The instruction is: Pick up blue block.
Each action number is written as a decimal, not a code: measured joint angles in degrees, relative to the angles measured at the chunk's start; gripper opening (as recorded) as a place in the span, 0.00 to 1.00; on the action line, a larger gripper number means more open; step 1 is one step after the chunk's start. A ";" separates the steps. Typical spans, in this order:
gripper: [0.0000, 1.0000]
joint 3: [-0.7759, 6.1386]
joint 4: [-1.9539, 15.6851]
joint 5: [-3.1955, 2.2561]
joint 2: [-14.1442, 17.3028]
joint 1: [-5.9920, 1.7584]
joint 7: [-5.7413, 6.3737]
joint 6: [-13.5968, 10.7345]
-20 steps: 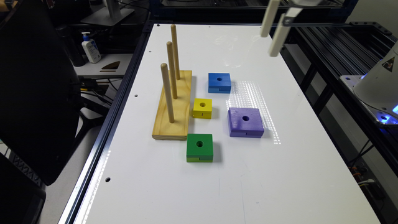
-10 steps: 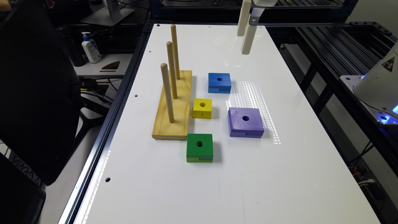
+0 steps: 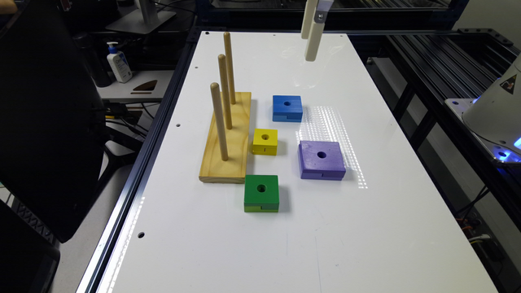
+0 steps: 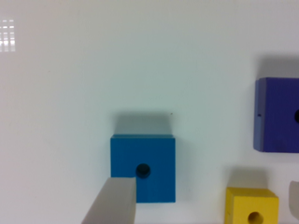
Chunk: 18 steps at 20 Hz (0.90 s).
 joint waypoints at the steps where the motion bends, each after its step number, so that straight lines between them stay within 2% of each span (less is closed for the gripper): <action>1: 1.00 0.00 0.56 -0.01 0.57 -0.01 0.00 0.00; 4: 1.00 0.00 2.32 -0.04 2.29 -0.02 0.00 0.00; 10: 1.00 -0.01 5.95 -0.50 5.85 -0.23 0.00 -0.02; 13: 1.00 0.00 6.72 -0.64 6.72 -0.23 0.00 -0.03; 18: 1.00 0.00 6.82 -0.72 6.81 -0.23 0.00 -0.06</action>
